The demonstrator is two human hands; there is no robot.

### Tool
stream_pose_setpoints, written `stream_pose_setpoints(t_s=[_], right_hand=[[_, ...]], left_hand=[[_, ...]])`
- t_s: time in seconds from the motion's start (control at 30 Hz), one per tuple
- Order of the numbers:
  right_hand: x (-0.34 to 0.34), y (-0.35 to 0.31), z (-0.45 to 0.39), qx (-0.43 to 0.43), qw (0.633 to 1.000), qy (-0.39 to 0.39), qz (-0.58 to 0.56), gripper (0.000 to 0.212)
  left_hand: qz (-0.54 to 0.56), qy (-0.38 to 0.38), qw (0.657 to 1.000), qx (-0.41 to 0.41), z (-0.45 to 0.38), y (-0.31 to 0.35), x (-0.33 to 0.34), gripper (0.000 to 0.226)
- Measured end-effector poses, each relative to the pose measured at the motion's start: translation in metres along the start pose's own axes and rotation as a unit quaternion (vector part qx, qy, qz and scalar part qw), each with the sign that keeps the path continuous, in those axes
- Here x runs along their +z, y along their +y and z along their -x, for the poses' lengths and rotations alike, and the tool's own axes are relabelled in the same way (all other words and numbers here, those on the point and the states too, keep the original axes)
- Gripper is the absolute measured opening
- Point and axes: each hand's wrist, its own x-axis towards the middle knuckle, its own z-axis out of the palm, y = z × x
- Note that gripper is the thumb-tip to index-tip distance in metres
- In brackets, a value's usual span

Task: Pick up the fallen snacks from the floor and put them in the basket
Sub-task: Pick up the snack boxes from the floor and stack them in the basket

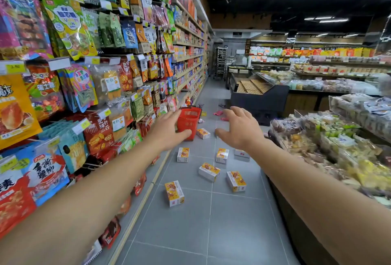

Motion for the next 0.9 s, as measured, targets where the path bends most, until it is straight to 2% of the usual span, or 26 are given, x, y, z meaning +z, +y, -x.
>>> stream_pose_setpoints(t_s=[0.3,0.5,0.9], right_hand=[[0.083,-0.030,-0.026,0.028,0.997,-0.076,0.001,0.077],[0.143,-0.036,-0.063,0.029,0.992,-0.124,-0.014,0.077],[0.301,0.021,-0.216,0.023,0.973,-0.218,-0.068,0.075]], left_hand=[[0.011,-0.049,0.999,-0.016,-0.004,-0.084,0.027,0.087],[0.028,-0.079,0.995,-0.055,-0.023,-0.126,0.066,0.086],[0.057,-0.133,0.976,-0.166,-0.156,-0.197,0.198,0.082]])
